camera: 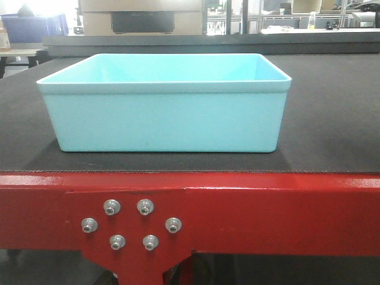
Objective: Fetch blue bin and place on conveyor start
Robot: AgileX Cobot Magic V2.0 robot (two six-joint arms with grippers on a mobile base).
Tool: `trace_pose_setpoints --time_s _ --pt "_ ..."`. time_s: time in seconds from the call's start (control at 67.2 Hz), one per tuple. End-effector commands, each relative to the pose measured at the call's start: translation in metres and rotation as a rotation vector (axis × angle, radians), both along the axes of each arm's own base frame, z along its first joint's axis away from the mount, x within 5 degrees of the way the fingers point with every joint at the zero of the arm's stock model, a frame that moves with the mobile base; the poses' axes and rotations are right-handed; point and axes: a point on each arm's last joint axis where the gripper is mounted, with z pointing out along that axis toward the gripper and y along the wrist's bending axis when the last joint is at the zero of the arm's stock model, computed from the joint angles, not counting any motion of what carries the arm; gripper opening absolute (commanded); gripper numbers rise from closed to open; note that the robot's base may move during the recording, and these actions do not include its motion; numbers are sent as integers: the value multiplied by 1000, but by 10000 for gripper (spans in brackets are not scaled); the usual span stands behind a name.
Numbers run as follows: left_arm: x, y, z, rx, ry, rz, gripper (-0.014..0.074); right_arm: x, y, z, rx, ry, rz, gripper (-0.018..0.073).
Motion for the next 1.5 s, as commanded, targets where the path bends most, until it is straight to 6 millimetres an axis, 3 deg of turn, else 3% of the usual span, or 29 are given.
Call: trace_pose_setpoints --time_s 0.0,0.208,0.387,1.191,1.34,1.489 --pt "-22 2 -1 6 -117 0 -111 -17 -4 -8 -18 -123 21 -162" --pt "-67 4 -6 -2 -310 -4 -111 -49 -6 -30 -2 -290 56 -162" --pt "-85 5 -3 -6 -381 -4 -111 -52 -6 -34 4 -320 63 -162" --pt "-91 5 0 -8 -418 -4 -111 -52 -6 -33 5 -324 64 -162" --pt "-106 8 -3 -2 -473 32 -111 -52 -6 -33 5 -324 64 -162" --pt "-127 11 -24 14 -541 96 -111 -52 -6 -33 5 -324 64 -162"
